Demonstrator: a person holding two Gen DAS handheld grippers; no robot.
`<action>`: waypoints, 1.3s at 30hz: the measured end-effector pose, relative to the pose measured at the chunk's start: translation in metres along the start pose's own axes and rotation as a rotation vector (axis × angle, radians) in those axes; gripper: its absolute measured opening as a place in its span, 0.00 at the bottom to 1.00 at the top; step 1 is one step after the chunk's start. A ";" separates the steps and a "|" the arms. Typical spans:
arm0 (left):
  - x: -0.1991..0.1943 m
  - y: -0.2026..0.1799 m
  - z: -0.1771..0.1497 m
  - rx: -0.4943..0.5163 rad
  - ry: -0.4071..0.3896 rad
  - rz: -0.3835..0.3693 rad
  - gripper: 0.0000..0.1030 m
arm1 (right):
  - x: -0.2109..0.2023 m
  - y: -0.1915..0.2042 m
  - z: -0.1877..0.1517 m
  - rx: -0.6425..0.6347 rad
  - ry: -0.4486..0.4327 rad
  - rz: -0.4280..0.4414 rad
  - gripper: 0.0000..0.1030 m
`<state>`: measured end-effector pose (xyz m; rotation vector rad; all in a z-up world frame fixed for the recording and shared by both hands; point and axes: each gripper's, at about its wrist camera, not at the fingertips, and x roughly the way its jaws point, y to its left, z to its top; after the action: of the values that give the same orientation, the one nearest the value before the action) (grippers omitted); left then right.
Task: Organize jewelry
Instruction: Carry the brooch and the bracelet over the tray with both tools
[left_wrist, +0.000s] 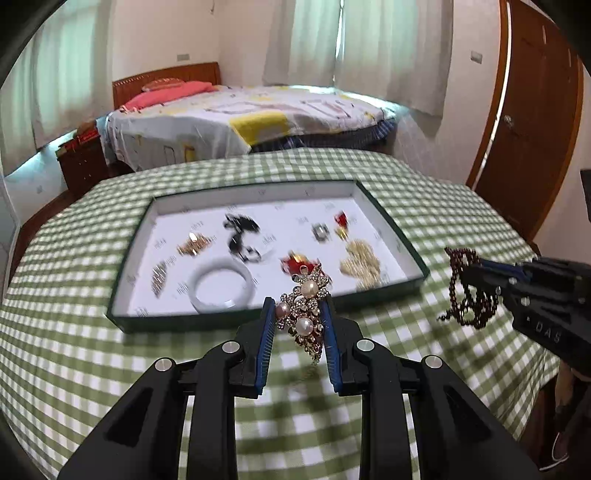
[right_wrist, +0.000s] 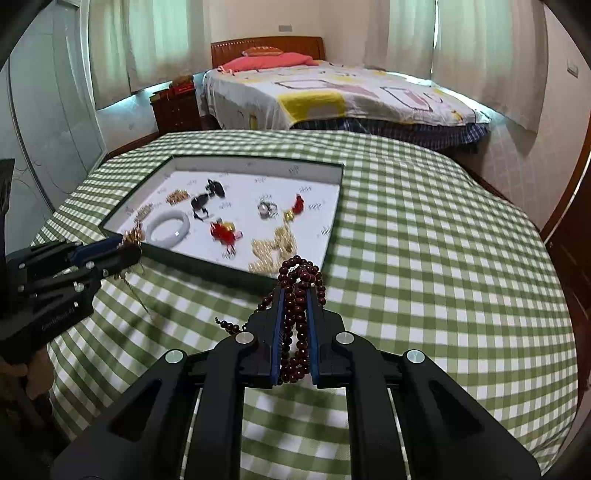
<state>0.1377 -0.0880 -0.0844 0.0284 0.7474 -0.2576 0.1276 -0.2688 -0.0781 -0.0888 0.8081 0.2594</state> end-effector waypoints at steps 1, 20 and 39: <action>-0.002 0.003 0.003 0.000 -0.009 0.003 0.25 | 0.000 0.002 0.003 -0.004 -0.006 0.000 0.11; 0.039 0.066 0.091 0.015 -0.147 0.130 0.25 | 0.050 0.020 0.118 0.004 -0.174 0.033 0.11; 0.160 0.134 0.102 -0.065 0.141 0.213 0.25 | 0.206 0.002 0.134 0.123 0.130 0.035 0.12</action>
<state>0.3505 -0.0055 -0.1264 0.0648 0.8852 -0.0276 0.3574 -0.2029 -0.1343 0.0241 0.9533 0.2380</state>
